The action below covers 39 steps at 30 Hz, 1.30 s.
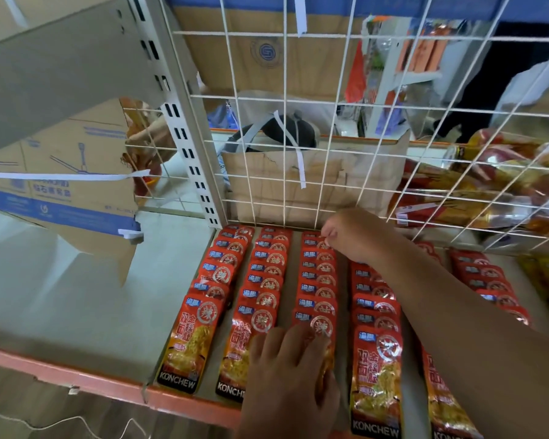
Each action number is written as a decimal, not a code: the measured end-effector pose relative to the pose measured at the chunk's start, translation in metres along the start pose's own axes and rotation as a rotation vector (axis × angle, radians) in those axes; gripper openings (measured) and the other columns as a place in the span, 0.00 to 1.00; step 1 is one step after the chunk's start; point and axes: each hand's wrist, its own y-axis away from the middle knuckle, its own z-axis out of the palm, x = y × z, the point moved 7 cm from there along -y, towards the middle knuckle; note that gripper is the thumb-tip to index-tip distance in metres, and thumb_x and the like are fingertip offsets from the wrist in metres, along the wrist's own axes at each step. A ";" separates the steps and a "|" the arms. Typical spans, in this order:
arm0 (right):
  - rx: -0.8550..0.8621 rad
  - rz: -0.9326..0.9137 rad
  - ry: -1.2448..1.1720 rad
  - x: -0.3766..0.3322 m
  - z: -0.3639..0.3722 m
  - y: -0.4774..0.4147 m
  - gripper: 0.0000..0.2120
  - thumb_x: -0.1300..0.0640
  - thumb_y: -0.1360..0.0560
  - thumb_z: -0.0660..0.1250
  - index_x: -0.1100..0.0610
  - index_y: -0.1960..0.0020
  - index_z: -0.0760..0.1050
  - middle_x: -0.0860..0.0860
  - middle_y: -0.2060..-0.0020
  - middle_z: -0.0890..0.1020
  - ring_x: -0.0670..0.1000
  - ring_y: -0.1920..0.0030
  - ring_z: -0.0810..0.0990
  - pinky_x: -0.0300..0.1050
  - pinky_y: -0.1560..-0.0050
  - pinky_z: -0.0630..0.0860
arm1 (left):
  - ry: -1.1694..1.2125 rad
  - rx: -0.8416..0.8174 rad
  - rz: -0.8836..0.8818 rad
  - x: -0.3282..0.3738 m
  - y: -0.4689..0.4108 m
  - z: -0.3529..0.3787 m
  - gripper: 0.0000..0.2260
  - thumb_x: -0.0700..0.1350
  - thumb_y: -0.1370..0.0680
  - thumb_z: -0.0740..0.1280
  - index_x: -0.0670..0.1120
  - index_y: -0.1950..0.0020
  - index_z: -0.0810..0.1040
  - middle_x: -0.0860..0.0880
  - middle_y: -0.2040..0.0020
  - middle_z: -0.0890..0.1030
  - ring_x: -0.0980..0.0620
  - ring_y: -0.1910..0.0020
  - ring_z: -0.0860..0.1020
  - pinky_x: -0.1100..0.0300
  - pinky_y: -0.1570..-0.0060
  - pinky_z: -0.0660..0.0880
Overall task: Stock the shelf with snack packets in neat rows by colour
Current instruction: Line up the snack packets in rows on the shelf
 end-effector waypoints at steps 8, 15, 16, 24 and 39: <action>-0.008 0.022 0.048 -0.001 0.004 -0.002 0.08 0.52 0.21 0.68 0.53 0.45 0.83 0.51 0.52 0.85 0.50 0.53 0.82 0.48 0.46 0.80 | 0.003 -0.023 -0.016 -0.001 0.000 0.001 0.20 0.60 0.29 0.69 0.54 0.40 0.80 0.55 0.43 0.79 0.54 0.45 0.77 0.48 0.47 0.79; -0.012 0.023 0.006 -0.001 0.004 0.001 0.11 0.52 0.21 0.68 0.52 0.41 0.82 0.51 0.48 0.85 0.51 0.49 0.82 0.51 0.43 0.79 | 0.011 -0.014 -0.019 -0.001 0.001 0.000 0.20 0.59 0.29 0.70 0.53 0.40 0.81 0.54 0.43 0.80 0.53 0.45 0.77 0.48 0.47 0.77; -0.011 0.022 0.004 -0.001 0.004 0.002 0.11 0.52 0.21 0.68 0.52 0.41 0.82 0.51 0.48 0.85 0.51 0.49 0.83 0.52 0.43 0.80 | 0.012 -0.016 -0.021 -0.002 0.001 0.000 0.19 0.59 0.28 0.70 0.53 0.40 0.81 0.54 0.43 0.80 0.53 0.45 0.77 0.48 0.46 0.77; 0.083 -0.018 -0.048 -0.001 -0.004 0.008 0.09 0.55 0.20 0.66 0.51 0.44 0.83 0.48 0.49 0.85 0.49 0.50 0.82 0.49 0.45 0.79 | 0.021 -0.022 -0.019 0.000 0.001 -0.002 0.19 0.59 0.28 0.70 0.53 0.39 0.80 0.55 0.43 0.79 0.53 0.45 0.77 0.49 0.46 0.77; -0.070 0.007 0.050 -0.016 0.005 0.005 0.08 0.58 0.20 0.67 0.55 0.44 0.82 0.52 0.45 0.82 0.52 0.46 0.81 0.46 0.44 0.78 | 0.011 -0.030 -0.016 -0.001 0.002 -0.002 0.20 0.59 0.28 0.69 0.53 0.38 0.80 0.55 0.43 0.79 0.52 0.44 0.77 0.50 0.45 0.76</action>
